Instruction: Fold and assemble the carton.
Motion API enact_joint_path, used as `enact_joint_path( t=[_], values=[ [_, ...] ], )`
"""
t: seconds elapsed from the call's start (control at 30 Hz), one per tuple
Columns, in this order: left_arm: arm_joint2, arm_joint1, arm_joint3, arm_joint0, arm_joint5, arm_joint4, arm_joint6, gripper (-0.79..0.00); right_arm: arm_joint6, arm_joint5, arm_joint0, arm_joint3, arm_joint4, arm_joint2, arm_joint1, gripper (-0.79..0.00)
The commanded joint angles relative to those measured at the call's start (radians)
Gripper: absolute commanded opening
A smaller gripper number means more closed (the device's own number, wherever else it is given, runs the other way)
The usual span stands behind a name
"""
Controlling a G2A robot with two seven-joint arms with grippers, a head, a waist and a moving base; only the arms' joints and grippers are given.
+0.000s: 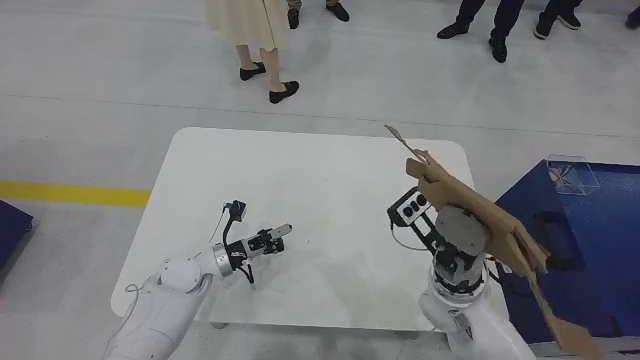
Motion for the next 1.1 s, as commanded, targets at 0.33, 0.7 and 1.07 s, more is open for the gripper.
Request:
enact_joint_path(
  t=[0.33, 0.7, 1.07],
  values=[
    [0.0, 0.0, 0.0, 0.0, 0.0, 0.0, 0.0, 0.0, -0.329, 0.369, -0.027, 0.063, 0.469, -0.146, -0.026, -0.785],
    [0.0, 0.0, 0.0, 0.0, 0.0, 0.0, 0.0, 0.0, 0.046, -0.187, -0.01, 0.051, -0.249, 0.124, -0.029, -0.785],
    [0.0, 0.0, 0.0, 0.0, 0.0, 0.0, 0.0, 0.0, -0.07, -1.034, -0.044, 0.003, -1.151, 0.373, -0.029, -0.785]
  ],
)
